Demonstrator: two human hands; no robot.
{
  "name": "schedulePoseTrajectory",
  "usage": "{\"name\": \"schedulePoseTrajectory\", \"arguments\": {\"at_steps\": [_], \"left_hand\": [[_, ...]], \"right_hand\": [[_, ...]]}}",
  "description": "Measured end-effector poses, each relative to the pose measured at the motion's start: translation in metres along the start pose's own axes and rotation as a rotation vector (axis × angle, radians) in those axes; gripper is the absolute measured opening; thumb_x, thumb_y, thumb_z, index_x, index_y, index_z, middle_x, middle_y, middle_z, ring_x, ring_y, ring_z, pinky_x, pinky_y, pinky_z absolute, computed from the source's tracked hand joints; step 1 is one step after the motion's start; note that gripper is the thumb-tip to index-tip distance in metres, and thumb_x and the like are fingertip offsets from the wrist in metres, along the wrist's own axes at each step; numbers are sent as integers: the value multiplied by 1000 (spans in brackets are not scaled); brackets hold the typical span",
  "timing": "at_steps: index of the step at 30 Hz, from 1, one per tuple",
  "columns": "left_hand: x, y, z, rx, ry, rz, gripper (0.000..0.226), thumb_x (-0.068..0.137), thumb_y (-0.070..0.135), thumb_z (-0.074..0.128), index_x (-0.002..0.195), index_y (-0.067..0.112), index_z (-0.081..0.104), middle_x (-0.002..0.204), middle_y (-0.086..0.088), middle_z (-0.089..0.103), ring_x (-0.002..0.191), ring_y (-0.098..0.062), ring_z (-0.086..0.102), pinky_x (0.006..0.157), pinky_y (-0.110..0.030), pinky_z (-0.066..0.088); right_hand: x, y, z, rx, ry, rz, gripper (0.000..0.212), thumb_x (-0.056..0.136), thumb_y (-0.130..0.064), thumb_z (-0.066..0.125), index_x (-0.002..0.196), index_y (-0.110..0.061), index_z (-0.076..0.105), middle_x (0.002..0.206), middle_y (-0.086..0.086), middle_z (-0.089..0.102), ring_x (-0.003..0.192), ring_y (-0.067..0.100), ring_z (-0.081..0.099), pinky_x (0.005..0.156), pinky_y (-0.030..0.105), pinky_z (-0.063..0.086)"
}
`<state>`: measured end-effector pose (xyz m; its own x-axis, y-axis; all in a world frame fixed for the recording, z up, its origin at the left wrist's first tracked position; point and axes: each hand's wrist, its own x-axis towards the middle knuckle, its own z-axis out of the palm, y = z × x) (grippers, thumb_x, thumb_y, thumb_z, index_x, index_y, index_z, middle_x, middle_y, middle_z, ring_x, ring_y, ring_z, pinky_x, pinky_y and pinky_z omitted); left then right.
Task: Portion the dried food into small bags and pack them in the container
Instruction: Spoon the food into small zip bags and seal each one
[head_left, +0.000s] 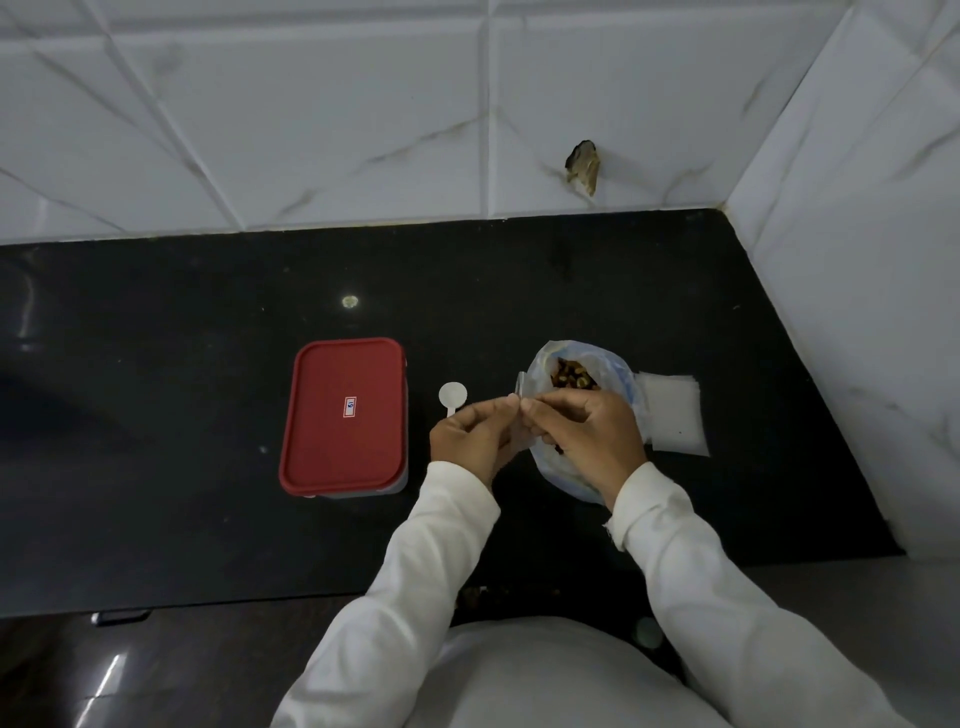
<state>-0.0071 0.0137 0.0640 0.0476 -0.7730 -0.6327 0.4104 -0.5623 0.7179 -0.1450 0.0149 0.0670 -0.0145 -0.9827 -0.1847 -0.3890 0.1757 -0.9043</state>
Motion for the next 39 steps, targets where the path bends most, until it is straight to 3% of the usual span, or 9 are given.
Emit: {"name": "schedulePoseTrajectory", "arguments": {"at_steps": [4, 11, 15, 19, 23, 29, 32, 34, 39], "left_hand": [[-2, 2, 2, -106, 10, -85, 18, 88, 4, 68, 104, -5, 71, 100, -22, 74, 92, -30, 74, 82, -39, 61], [-2, 7, 2, 2, 17, -77, 11, 86, 9, 73, 96, 5, 75, 96, -12, 77, 93, -24, 74, 86, -38, 60], [-4, 8, 2, 381, 94, 174, 7, 87, 16, 73, 83, 21, 75, 83, 4, 75, 83, -11, 71, 79, -25, 59], [-8, 9, 4, 669, 141, 419, 14, 90, 17, 69, 84, 29, 67, 81, 17, 64, 75, 3, 61, 62, -3, 47], [-1, 13, -3, 869, 198, 646, 13, 89, 13, 69, 84, 23, 64, 90, 4, 67, 80, -5, 63, 74, -13, 50], [-1, 13, 1, 1029, 110, 624, 14, 89, 26, 71, 94, 20, 60, 85, 6, 65, 74, -3, 62, 70, -18, 53], [-2, 16, 1, 1020, 79, 616, 27, 87, 32, 74, 106, 23, 56, 83, 11, 62, 73, 0, 62, 67, -15, 52], [-1, 20, 1, 1058, 51, 602, 29, 86, 29, 75, 109, 24, 57, 84, 8, 64, 74, -3, 64, 73, -24, 58], [0, 38, -2, 1178, 94, 689, 22, 86, 23, 73, 105, 21, 64, 70, 9, 60, 66, -5, 61, 77, -31, 58]], "right_hand": [[-2, -6, -3, -7, -35, -27, 8, 89, -36, 66, 87, -34, 74, 78, -21, 71, 81, -7, 65, 73, 7, 49], [2, -14, -10, -28, -76, -24, 10, 90, -27, 66, 91, -25, 76, 80, -13, 73, 79, -5, 66, 73, 7, 50], [5, -16, -8, -168, -55, 10, 9, 89, -30, 66, 84, -25, 73, 74, -15, 68, 73, -4, 63, 68, 8, 45], [8, -10, -3, -289, 65, -21, 13, 85, -31, 68, 82, -21, 75, 68, -12, 66, 68, 3, 60, 70, 22, 48], [8, -9, -5, -378, 157, -18, 15, 87, -32, 65, 82, -19, 71, 75, -9, 66, 75, 5, 58, 76, 21, 42], [8, -13, -2, -357, 110, -31, 12, 88, -30, 65, 80, -22, 66, 72, -11, 66, 70, 1, 60, 69, 15, 42], [9, -13, -4, -329, 90, -19, 13, 87, -33, 67, 80, -22, 67, 73, -10, 67, 71, 2, 62, 72, 18, 47], [11, -14, -7, -337, 64, -14, 14, 87, -33, 66, 79, -22, 65, 72, -8, 67, 71, 3, 62, 73, 22, 48], [9, -27, -11, -832, 109, -155, 20, 92, -36, 58, 83, -18, 60, 75, -4, 58, 73, 11, 52, 74, 23, 36]]}}
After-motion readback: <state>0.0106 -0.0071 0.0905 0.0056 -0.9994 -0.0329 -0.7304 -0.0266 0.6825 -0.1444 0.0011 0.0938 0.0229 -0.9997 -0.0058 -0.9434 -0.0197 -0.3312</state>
